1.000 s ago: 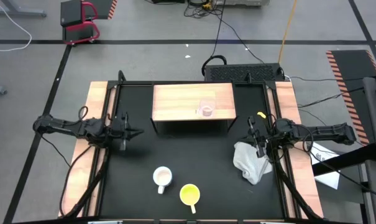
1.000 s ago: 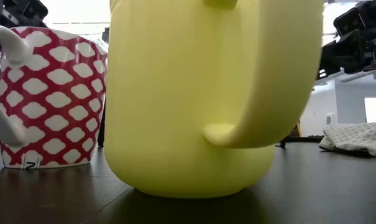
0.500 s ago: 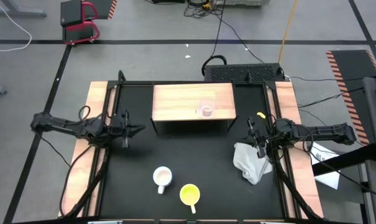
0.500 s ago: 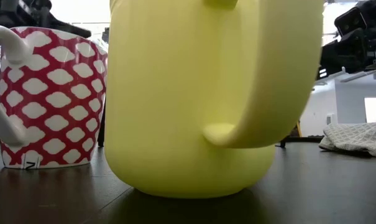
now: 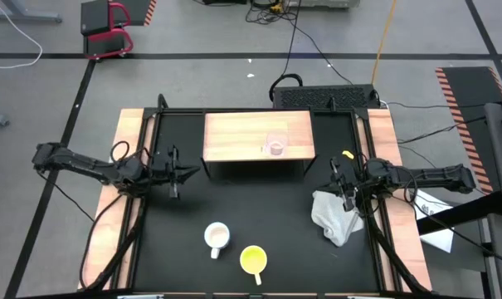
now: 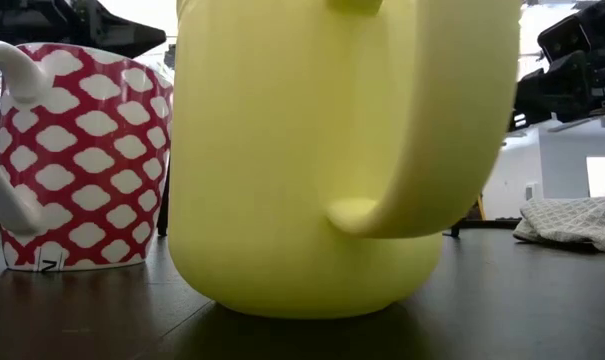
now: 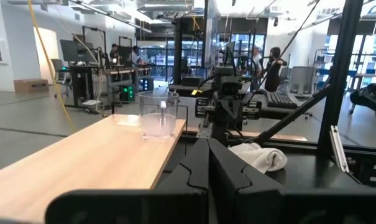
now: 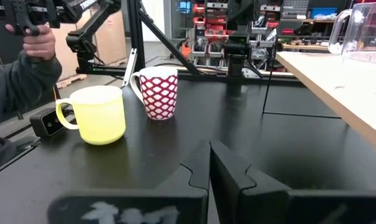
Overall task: Stack small to large cups/mugs on shelf
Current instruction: Put the transparent mug on the shelf
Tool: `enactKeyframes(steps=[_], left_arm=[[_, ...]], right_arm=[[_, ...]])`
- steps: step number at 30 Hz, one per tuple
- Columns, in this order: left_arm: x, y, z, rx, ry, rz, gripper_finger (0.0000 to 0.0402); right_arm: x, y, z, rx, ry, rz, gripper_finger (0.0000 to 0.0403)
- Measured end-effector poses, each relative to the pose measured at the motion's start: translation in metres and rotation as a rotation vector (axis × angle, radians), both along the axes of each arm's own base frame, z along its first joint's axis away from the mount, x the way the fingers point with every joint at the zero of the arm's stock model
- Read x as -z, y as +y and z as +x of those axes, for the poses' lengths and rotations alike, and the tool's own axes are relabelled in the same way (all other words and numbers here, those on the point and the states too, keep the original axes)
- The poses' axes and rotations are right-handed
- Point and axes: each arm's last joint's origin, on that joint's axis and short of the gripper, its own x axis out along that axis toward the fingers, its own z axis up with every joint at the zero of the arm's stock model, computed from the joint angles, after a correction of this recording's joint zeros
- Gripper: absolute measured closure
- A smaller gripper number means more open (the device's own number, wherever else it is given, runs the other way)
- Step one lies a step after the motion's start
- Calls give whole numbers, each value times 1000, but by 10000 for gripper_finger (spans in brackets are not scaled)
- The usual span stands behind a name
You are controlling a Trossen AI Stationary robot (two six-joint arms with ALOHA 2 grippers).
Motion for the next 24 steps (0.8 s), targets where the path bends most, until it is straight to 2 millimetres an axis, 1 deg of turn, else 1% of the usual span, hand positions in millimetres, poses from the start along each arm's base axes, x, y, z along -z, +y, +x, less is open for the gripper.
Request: enactKeyframes(steps=[5,8,11,15,20,24], left_arm=[[-18,-2,14,-1,27,10,389],[-34,-2,23,-16,41,44,382],[-48,0,33,-44,60,76,381],[-64,8,44,-95,73,75,381],[-69,20,55,-147,109,59,380],[-72,30,65,-109,127,61,380]], right_arm=[[0,0,0,-1,-2,-8,403],[0,0,0,-1,-3,-10,403],[0,0,0,-1,-3,-9,403],[0,0,0,-1,-3,-8,403],[0,0,0,-1,-2,-4,403],[1,0,0,-3,8,-3,403]])
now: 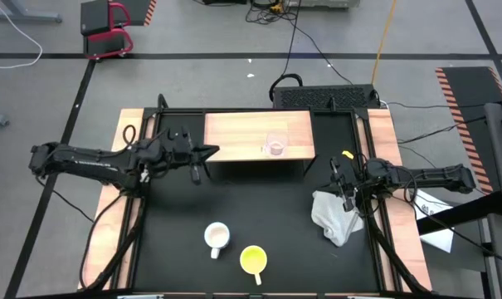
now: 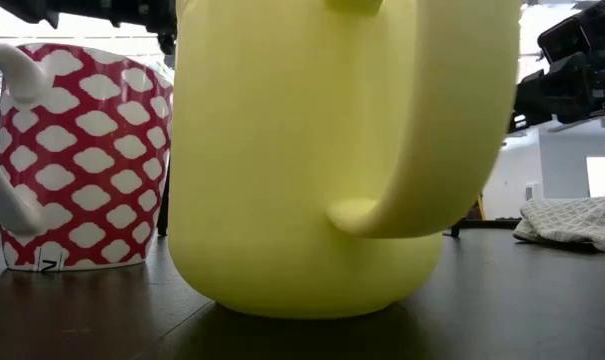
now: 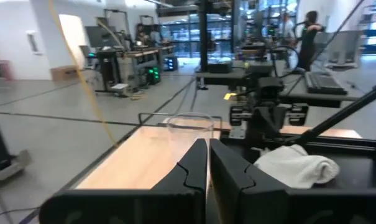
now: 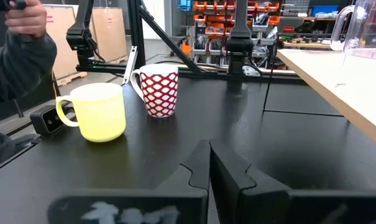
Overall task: Stack small to large cups/mugs on shelf
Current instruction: Put the transparent mug on the shelf
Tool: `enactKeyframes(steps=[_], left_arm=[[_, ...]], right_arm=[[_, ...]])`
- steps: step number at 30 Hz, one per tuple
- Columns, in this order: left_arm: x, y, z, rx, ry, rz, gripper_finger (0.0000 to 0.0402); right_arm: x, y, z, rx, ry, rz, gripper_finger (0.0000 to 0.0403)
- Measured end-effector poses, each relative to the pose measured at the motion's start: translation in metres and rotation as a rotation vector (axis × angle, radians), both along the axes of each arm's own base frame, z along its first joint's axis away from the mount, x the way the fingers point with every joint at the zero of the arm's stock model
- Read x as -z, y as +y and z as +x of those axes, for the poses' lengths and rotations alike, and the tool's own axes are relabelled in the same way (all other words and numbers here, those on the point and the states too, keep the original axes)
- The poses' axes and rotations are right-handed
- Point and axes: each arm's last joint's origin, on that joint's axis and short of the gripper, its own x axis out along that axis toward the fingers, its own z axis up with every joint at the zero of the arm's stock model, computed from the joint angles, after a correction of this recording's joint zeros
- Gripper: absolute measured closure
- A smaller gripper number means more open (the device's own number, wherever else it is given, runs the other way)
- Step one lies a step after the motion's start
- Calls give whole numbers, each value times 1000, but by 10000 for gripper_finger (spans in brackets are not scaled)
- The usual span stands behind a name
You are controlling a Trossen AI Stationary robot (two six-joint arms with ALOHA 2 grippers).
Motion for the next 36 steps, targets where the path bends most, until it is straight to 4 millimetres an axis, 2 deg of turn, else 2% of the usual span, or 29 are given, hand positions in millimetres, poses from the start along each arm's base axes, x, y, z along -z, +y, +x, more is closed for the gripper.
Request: enactKeyframes(steps=[7,12,24,28,36], left_arm=[[2,12,20,0,51,31,380],[0,20,36,15,68,-17,380],[-22,36,76,230,90,-45,380],[-28,39,82,257,82,-47,380],[-31,43,82,253,73,-65,380]], right_arm=[[0,0,0,0,-3,-4,403],[0,0,0,0,-3,-4,403],[0,0,0,-1,-3,-19,403],[1,0,0,-1,1,-19,403],[0,0,0,0,2,-15,403]])
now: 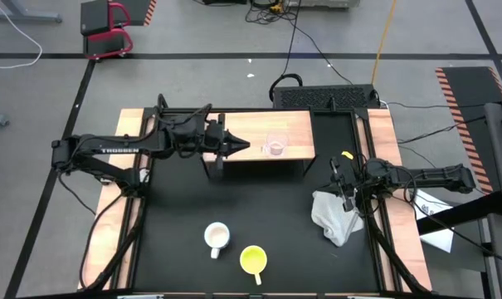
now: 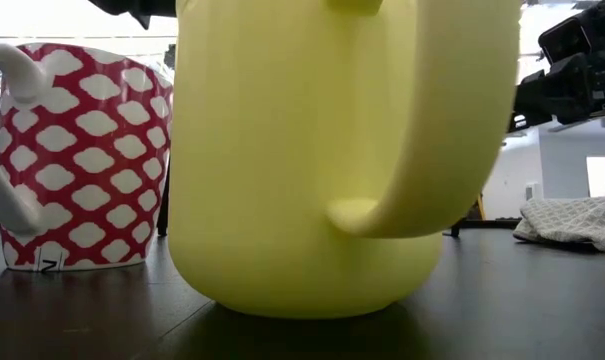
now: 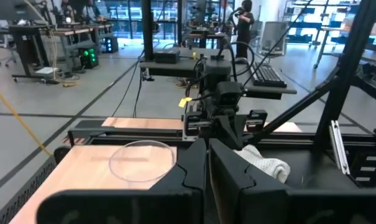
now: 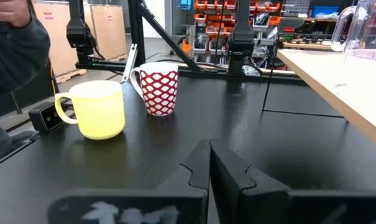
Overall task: Stack small to large cups/mugs on shelf
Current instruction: Put the transparent mug on the shelf
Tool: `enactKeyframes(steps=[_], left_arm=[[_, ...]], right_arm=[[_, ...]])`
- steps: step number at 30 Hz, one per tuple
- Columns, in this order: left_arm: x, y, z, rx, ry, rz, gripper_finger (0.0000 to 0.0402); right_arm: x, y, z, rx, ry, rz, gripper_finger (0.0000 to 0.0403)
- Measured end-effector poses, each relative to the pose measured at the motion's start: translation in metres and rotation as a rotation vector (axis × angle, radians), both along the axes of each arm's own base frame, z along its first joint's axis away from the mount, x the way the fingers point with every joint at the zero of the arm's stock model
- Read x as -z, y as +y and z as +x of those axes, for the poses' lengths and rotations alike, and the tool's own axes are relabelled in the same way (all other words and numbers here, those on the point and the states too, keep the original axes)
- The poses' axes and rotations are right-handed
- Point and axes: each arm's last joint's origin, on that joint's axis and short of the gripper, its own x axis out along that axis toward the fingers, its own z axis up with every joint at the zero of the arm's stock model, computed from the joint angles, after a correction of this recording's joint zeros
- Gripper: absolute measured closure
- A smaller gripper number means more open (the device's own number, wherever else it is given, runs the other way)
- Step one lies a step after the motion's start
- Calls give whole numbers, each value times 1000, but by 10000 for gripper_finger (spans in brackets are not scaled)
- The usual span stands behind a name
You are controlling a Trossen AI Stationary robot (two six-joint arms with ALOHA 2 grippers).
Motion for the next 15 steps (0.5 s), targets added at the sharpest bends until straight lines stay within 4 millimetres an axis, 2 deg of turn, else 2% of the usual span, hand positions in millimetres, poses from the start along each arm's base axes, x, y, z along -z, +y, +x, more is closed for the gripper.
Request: enactKeyframes(steps=[8,15], left_arm=[[-2,6,-1,-21,-18,0,380],[-12,14,-4,16,-120,24,380]], right_arm=[[0,0,0,0,-1,-6,403],[0,0,0,0,-3,-10,403]])
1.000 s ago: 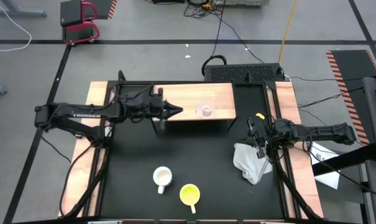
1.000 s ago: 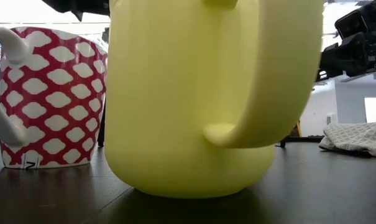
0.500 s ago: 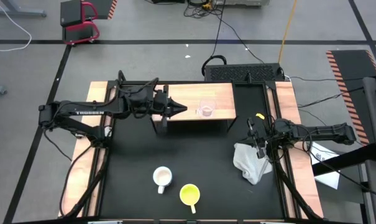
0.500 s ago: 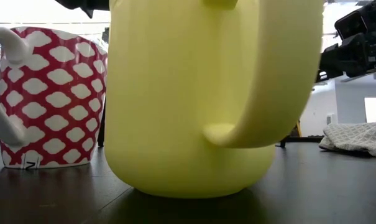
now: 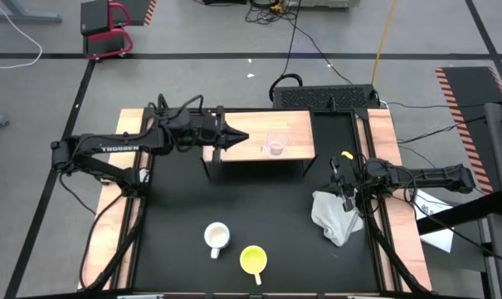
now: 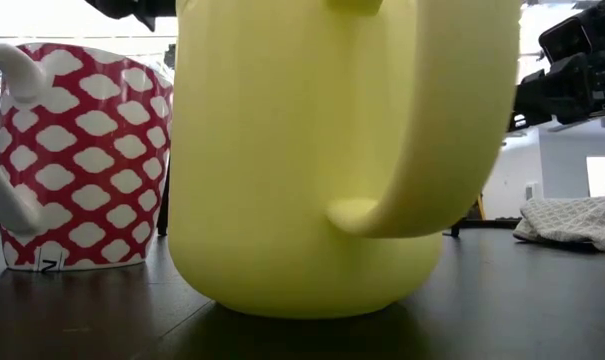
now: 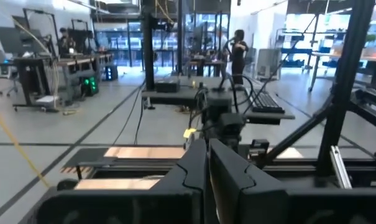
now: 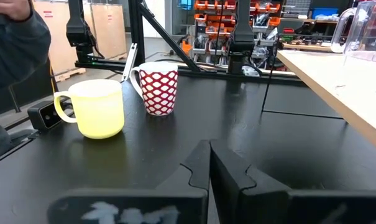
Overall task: Stack small to large cups/mugs on shelf
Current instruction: Put the transparent mug on the shelf
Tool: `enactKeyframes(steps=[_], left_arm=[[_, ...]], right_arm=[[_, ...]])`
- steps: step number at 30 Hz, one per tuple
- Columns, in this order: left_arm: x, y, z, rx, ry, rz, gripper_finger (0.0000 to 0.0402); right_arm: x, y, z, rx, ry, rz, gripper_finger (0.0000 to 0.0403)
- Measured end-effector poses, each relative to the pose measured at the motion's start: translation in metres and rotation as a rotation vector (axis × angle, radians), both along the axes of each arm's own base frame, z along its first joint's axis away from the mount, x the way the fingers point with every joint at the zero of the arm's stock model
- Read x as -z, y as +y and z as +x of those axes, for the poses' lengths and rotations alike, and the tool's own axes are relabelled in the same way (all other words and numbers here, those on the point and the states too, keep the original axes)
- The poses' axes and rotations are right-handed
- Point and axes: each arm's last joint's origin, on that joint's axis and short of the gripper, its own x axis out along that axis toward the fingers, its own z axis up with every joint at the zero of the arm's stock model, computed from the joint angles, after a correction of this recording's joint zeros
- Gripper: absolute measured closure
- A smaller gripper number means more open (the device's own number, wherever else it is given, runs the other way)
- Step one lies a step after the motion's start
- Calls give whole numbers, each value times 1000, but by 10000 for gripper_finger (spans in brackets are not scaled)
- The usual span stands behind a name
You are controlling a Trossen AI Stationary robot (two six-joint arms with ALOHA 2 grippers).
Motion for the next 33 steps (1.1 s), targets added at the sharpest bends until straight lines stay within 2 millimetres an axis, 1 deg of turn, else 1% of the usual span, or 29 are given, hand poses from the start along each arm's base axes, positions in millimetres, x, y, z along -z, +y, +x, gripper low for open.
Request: enactKeyframes(steps=[5,8,15,19,22,25,30,33], left_arm=[[-4,8,4,-18,-2,-36,380],[-6,13,12,-18,5,-47,380],[-12,22,42,47,31,-58,380],[-23,26,56,77,18,-51,380],[-32,29,66,78,42,-55,380],[-35,32,78,102,65,-57,380],[-42,35,91,129,73,-63,380],[-42,38,96,126,100,-49,380]], right_arm=[[0,0,0,-1,-2,-8,403],[0,0,0,0,-2,-9,403],[0,0,0,0,-1,-8,403],[0,0,0,0,-1,-6,403],[0,0,0,0,0,-2,403],[0,0,0,0,0,-4,403],[-2,0,0,0,-31,-5,403],[3,0,0,1,11,-4,403]])
